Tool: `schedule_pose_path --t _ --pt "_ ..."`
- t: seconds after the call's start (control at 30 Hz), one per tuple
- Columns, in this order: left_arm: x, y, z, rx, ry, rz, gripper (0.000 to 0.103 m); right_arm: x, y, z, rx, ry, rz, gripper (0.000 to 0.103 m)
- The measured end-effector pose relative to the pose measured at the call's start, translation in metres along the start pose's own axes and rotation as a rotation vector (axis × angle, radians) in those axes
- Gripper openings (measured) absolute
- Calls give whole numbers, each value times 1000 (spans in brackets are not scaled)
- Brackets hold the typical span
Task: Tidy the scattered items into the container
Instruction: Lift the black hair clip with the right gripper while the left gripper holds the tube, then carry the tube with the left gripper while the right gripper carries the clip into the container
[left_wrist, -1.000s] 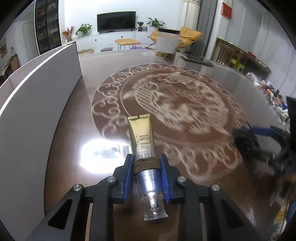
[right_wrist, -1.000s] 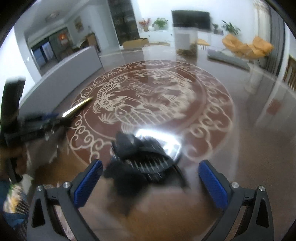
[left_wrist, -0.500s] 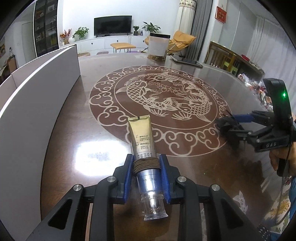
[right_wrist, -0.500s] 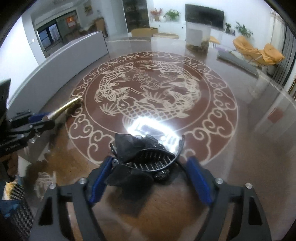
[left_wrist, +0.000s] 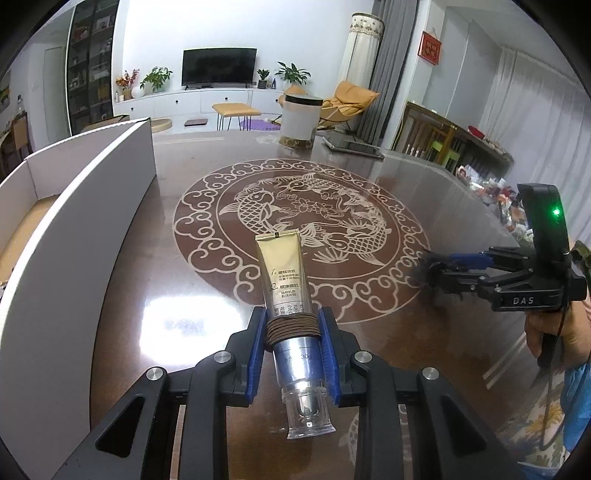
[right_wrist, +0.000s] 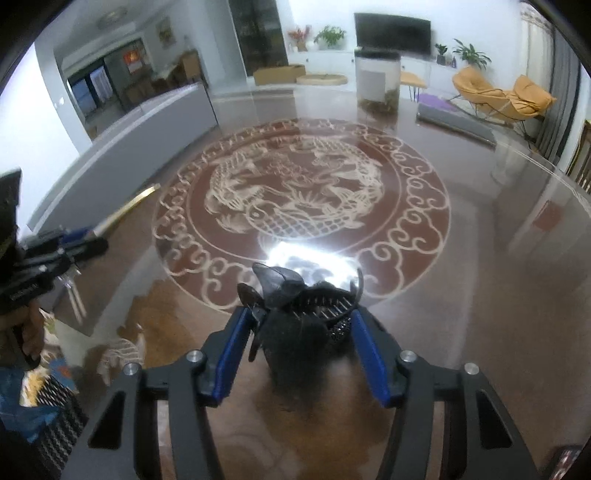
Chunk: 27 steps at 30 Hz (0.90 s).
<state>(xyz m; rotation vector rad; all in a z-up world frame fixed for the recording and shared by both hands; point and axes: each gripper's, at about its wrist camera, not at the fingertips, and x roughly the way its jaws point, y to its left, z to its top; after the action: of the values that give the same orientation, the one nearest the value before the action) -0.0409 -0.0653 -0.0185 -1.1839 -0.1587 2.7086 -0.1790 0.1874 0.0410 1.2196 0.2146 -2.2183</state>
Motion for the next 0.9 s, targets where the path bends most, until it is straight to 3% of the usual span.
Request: schedule_pose_path --t 0.27,0.6,0.77,0.9 --pt "-13 4 0 -9 -24 -6 28 -17 26 6 -77 -17 -8 58" --pt "-36 17 4 -56 -50 -36 28 -27 45 18 -79 -50 23 58" --pt "-77 41 27 -107 -122 -50 28 -50 73 61 -109 -145 72 58" --pt "-125 84 47 -139 -198 6 28 -62 119 115 -158 -228 163 58"
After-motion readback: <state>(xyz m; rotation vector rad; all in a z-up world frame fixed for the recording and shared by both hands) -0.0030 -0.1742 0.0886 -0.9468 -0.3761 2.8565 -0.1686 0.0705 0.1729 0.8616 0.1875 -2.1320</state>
